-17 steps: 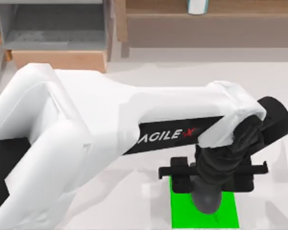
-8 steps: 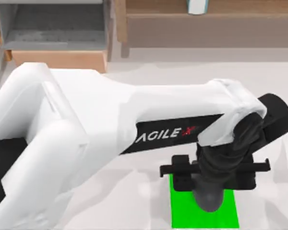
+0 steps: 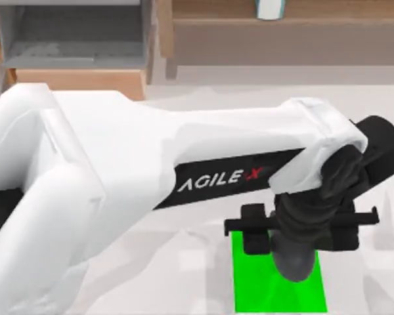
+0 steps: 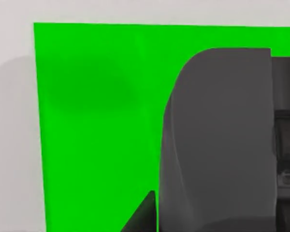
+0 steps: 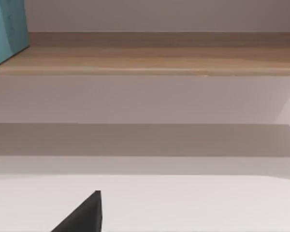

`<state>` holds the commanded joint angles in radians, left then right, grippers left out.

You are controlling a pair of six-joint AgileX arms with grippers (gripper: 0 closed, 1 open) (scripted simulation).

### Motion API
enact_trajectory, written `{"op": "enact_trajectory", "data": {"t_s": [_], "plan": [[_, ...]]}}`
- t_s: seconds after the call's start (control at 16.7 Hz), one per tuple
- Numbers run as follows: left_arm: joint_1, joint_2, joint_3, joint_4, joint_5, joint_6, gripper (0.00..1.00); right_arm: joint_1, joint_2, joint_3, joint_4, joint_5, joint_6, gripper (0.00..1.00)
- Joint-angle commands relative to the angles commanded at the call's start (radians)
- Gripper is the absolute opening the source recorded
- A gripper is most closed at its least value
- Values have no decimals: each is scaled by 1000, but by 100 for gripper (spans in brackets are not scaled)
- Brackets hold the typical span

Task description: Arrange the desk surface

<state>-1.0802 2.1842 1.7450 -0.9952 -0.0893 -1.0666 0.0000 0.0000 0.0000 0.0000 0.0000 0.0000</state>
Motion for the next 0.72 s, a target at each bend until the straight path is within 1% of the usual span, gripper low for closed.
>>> {"op": "enact_trajectory", "data": {"t_s": [0.72], "plan": [[0,32,-29,17,1,0,0,0,0,0,0,0,0,100]]}}
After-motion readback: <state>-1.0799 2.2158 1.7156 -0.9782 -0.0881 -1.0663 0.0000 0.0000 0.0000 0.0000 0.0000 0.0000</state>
